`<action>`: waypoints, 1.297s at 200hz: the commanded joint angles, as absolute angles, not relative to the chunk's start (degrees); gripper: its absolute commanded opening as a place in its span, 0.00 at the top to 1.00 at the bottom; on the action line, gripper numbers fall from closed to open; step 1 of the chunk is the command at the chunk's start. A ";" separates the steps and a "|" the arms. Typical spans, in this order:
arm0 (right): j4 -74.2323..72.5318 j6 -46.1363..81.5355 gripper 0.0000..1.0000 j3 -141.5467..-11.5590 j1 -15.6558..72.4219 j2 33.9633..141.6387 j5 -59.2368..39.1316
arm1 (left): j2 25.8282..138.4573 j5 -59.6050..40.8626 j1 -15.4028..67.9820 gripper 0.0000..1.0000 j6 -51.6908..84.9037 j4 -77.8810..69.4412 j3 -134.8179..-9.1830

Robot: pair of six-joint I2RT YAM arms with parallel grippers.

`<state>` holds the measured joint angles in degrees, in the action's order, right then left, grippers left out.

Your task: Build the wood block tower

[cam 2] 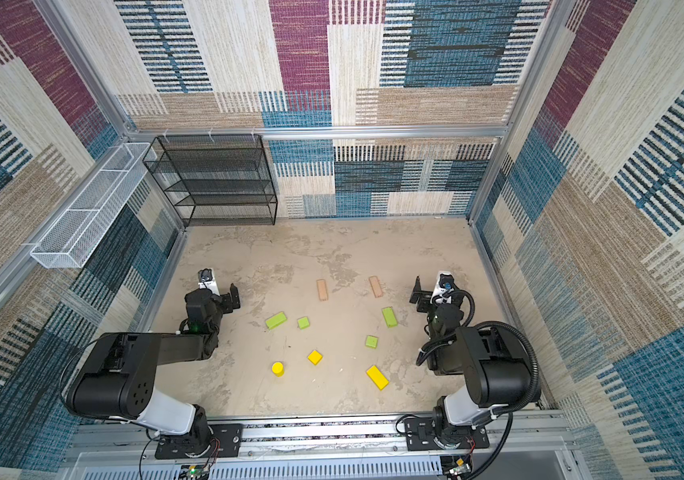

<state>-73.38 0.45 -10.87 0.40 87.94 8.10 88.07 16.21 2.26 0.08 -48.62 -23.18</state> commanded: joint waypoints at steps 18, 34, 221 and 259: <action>-75.54 1.23 0.01 -10.90 0.44 87.89 8.79 | 88.12 16.17 2.22 0.00 0.76 -49.31 -23.12; -75.50 1.16 0.01 -10.90 0.44 87.84 8.81 | 88.14 16.08 2.20 0.01 0.70 -49.22 -23.20; -37.06 3.81 0.10 -23.17 0.75 74.75 5.56 | 69.94 11.13 2.54 0.28 1.65 -14.63 -35.13; -16.20 7.36 0.13 -30.31 5.46 70.82 8.01 | 63.48 6.37 4.06 0.22 7.09 -0.83 -41.03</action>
<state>-32.80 3.75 -26.85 3.09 72.40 6.68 65.89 11.25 3.36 2.28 -14.37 -38.26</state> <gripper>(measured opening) 0.898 0.743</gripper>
